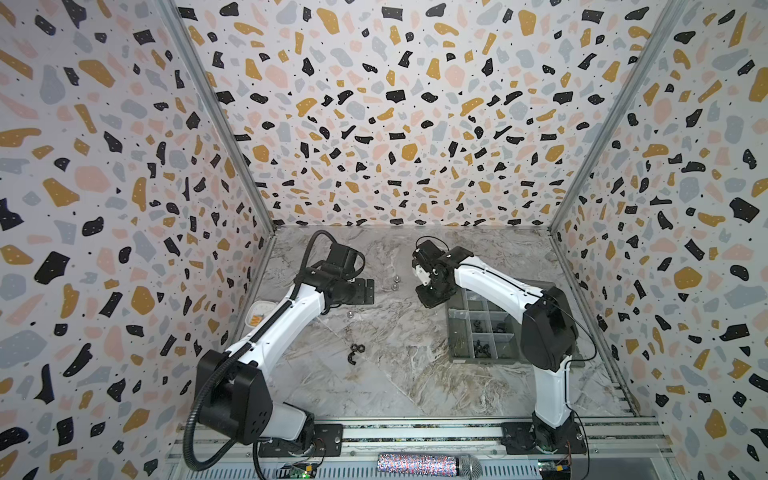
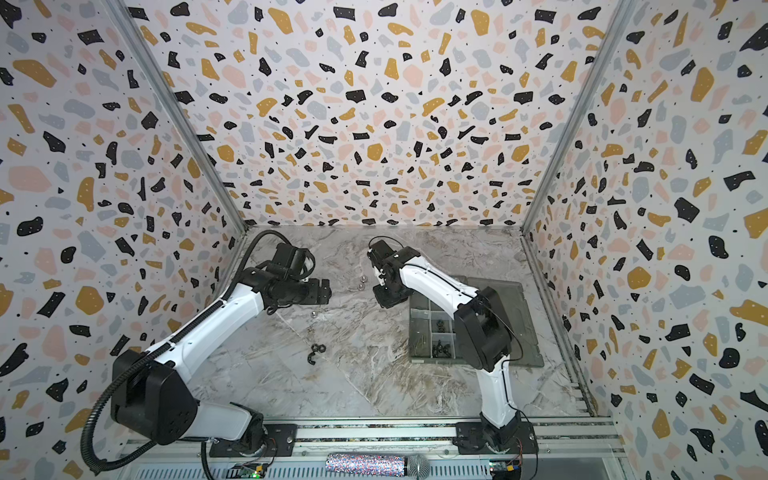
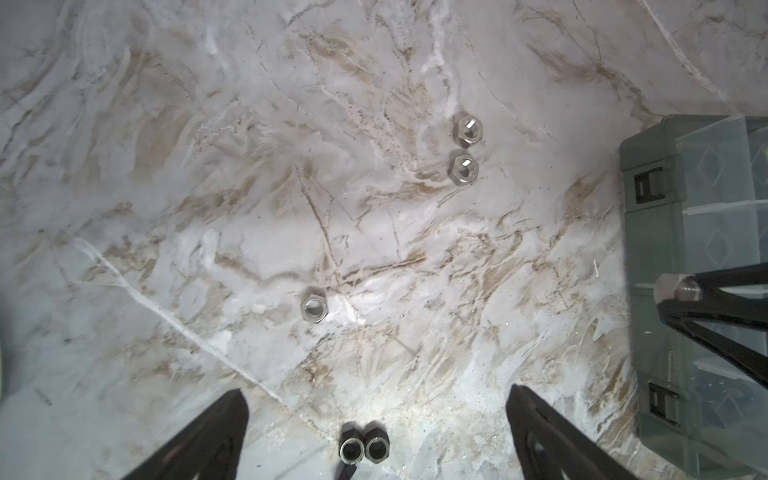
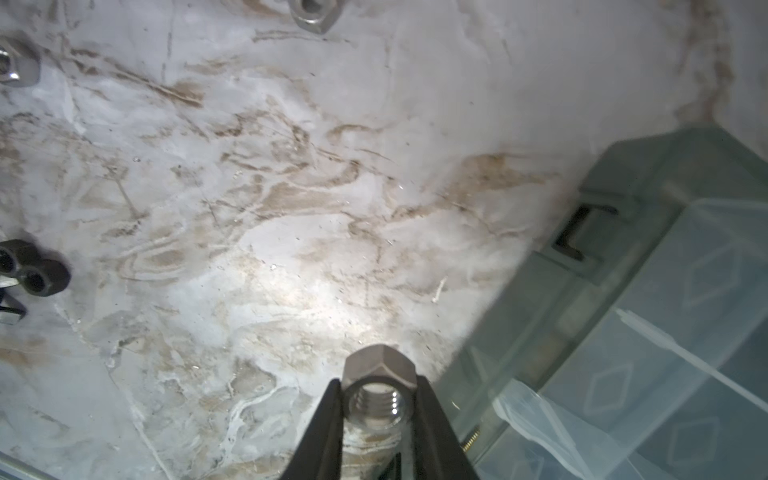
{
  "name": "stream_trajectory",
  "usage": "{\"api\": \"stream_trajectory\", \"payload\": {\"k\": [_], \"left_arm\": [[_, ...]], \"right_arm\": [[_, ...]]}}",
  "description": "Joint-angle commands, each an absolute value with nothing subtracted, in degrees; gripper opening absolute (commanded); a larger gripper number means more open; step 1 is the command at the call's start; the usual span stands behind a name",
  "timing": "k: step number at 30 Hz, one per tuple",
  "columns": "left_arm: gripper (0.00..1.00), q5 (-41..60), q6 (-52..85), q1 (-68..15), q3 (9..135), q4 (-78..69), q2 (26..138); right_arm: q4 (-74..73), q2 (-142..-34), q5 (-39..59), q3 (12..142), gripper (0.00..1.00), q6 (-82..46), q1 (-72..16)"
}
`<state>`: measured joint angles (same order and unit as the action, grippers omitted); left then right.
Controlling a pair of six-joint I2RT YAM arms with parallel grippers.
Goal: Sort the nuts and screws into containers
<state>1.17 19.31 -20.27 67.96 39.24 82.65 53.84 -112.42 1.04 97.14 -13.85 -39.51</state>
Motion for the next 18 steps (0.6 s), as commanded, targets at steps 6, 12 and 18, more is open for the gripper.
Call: {"api": "stream_trajectory", "payload": {"k": [6,12,18], "left_arm": [[0.98,5.5,21.1,-23.5,73.9,33.6,89.7],[0.97,5.9,20.7,-26.8,80.6,34.8,97.3],[0.97,6.4,19.6,-29.6,87.2,37.0,103.2]], "right_arm": [[56.4,-98.2,-1.7,84.4,0.20,-17.1,-36.0],[57.2,-88.5,-2.4,74.1,0.19,-19.2,-33.2],[57.9,-79.9,-2.0,64.9,0.20,-21.5,-29.8]]}}
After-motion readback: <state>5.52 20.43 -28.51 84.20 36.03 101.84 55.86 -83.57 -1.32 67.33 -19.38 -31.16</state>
